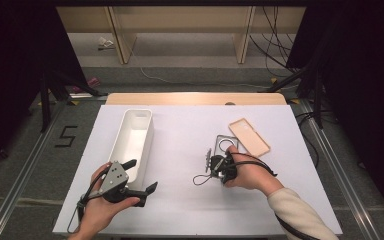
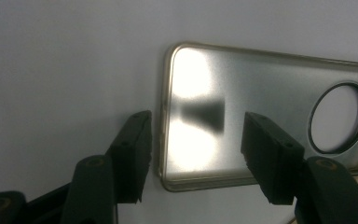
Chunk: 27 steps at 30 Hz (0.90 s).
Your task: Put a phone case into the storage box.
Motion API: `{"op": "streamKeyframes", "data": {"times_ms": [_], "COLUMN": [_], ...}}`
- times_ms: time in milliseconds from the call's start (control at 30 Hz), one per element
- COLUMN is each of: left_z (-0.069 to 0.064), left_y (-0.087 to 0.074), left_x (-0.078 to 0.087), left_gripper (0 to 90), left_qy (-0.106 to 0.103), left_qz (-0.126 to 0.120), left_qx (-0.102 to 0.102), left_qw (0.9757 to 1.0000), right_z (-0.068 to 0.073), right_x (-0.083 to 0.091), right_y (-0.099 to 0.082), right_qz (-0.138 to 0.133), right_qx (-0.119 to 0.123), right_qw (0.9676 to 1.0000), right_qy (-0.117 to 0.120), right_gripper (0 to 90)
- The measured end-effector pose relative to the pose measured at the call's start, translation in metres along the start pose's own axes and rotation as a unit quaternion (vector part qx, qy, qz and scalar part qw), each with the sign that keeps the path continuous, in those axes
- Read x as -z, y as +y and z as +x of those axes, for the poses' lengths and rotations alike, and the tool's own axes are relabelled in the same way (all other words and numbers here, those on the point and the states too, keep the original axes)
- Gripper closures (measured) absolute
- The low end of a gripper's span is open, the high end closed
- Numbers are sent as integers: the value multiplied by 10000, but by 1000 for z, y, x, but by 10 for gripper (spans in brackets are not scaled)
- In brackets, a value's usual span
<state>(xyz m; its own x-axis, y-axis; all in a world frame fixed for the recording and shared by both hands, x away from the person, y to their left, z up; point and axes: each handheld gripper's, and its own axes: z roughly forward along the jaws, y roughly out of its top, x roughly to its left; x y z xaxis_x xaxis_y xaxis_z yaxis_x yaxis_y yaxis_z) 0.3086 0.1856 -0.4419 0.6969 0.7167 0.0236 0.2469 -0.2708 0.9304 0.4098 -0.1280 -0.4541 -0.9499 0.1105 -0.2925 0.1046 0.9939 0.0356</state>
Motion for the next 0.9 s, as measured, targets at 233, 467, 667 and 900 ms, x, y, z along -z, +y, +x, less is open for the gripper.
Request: {"op": "streamKeyframes", "data": {"times_ms": [233,467,667,900], "left_z": [0,0,-1,-1], "left_y": [0,0,0,0], "left_x": [0,0,-1,-1], "left_gripper": [33,33,34,36], "left_qy": [-13,-14,-15,-22], "left_qz": [10,13,22,42], "left_qx": [-22,-27,-23,-50], "left_qw": [10000,10000,10000,10000], "right_z": [0,0,2,3], "right_x": [-2,-2,-2,-2], "right_y": [0,1,2,3], "right_qz": [34,49,51,102], "right_qx": [-6,59,61,203], "right_qw": [10000,10000,9999,9996], "right_qy": [-24,-12,102,190], "right_gripper": [461,506,580,657]}}
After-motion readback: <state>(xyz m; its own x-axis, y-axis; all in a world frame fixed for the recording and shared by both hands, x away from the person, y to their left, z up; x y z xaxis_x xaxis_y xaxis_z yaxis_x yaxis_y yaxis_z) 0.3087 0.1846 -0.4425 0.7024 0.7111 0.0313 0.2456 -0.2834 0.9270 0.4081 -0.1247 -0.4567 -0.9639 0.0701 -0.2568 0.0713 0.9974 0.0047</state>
